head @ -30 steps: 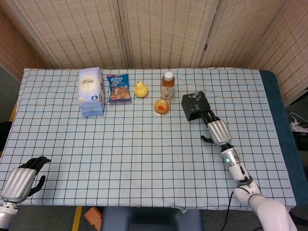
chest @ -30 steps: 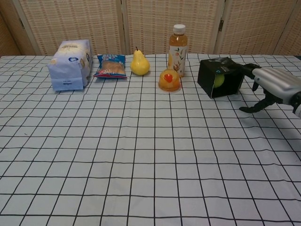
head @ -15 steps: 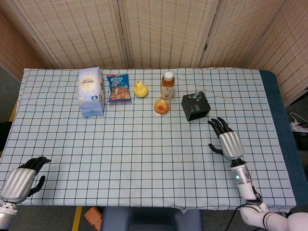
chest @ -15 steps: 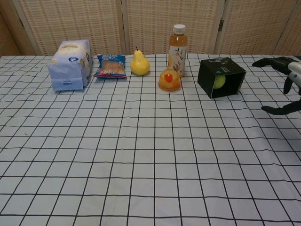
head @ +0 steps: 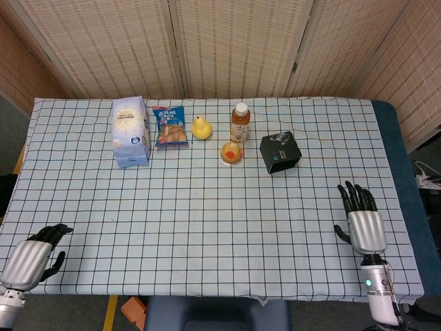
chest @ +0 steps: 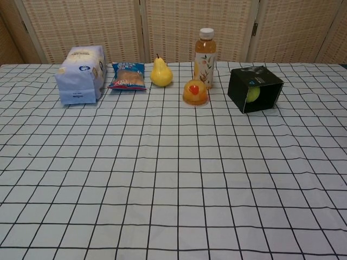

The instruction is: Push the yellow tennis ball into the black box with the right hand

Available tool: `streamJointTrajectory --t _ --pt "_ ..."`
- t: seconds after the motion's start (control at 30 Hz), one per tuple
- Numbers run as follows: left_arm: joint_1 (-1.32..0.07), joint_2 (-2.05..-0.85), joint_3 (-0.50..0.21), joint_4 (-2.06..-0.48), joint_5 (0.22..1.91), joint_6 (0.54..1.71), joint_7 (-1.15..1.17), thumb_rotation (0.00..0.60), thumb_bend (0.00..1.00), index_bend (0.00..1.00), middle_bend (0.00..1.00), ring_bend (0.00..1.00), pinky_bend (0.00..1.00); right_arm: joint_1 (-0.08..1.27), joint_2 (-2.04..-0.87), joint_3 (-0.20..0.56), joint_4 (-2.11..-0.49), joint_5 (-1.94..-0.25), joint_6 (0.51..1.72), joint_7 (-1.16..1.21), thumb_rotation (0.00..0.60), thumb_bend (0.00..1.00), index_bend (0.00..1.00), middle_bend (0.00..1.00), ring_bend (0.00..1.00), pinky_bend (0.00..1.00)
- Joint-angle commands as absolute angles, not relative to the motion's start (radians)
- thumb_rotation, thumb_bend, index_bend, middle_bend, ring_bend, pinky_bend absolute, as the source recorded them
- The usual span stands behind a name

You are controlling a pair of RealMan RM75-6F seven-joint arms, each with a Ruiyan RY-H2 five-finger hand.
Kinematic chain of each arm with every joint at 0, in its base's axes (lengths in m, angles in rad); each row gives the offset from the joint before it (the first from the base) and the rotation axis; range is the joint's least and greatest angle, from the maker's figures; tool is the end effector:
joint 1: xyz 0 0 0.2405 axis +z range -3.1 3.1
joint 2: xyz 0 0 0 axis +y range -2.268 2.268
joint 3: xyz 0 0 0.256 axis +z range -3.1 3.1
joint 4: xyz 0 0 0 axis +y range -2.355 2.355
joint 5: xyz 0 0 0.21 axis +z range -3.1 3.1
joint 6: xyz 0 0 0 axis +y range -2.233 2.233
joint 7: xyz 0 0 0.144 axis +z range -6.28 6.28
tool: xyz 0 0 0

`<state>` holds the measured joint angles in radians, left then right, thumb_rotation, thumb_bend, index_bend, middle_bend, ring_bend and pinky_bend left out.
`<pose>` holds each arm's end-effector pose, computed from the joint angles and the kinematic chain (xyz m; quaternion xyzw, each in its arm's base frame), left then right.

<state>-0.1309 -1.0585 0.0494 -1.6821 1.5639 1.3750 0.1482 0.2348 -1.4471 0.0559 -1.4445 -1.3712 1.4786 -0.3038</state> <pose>-0.3006 0.1701 0.1414 -0.6872 -0.3702 -0.3087 0.5436 -0.2911 -0.2264 0.0709 0.6149 -0.3390 0.3598 0.6144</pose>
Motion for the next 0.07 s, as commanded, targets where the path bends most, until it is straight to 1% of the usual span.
streamJointTrajectory --t 0.03,0.07 --pt "-0.132 -1.059 0.050 -1.682 1.563 1.372 0.150 0.600 0.50 0.24 0.21 0.22 0.49 0.232 -1.457 0.068 -1.437 -1.376 1.481 -0.294 0.600 0.12 0.00 0.00 0.00 0.09" --pt "-0.132 -1.059 0.050 -1.682 1.563 1.372 0.151 0.600 0.50 0.24 0.21 0.22 0.49 0.231 -1.462 0.072 -1.431 -1.383 1.487 -0.283 0.600 0.13 0.00 0.00 0.00 0.09"
